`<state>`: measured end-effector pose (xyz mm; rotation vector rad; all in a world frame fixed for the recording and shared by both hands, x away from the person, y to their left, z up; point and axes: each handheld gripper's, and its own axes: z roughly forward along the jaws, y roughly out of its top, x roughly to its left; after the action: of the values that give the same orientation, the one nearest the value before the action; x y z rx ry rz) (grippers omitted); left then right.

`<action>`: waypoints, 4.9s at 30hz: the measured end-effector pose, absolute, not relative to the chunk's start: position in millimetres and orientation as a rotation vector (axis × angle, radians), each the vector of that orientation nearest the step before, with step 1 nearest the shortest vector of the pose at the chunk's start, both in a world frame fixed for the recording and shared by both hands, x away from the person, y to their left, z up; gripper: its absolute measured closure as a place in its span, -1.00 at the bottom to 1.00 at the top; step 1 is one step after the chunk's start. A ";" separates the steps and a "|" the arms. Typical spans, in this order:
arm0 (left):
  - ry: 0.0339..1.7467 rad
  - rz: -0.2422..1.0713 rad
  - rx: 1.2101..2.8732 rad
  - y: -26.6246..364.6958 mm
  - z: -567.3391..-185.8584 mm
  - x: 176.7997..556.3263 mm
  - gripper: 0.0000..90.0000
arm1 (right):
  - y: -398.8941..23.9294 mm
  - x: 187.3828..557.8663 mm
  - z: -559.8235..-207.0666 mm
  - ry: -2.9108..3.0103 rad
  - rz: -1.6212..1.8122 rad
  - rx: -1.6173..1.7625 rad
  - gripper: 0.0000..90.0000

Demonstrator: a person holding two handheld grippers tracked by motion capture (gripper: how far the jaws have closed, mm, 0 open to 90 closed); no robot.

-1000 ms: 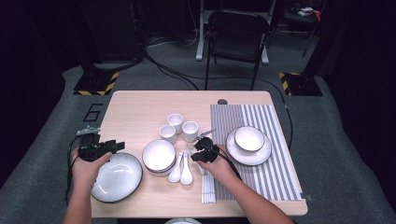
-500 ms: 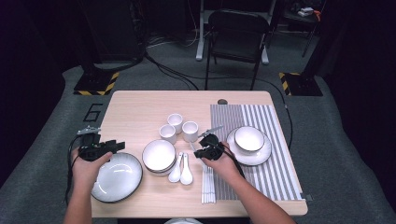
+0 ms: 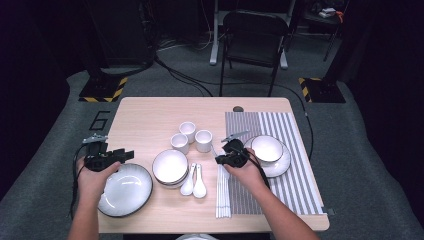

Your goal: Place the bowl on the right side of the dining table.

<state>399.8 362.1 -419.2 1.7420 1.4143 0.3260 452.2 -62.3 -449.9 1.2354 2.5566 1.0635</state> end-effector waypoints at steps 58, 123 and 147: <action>1.418 0.336 1.747 359.2 -421.9 403.2 0.08 | -175.6 479.0 -420.3 2.200 1.152 1.562 0.89; 1.426 0.333 1.738 364.5 -422.3 400.8 0.09 | -204.2 498.3 -449.9 2.105 1.025 1.712 0.89; 1.429 0.329 1.739 365.4 -421.8 400.1 0.09 | -208.0 503.2 -462.0 2.101 0.990 1.731 0.89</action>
<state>400.1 365.4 -421.8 1.7393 1.4286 0.3288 503.2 -208.0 -462.0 1.7314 2.1012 0.9897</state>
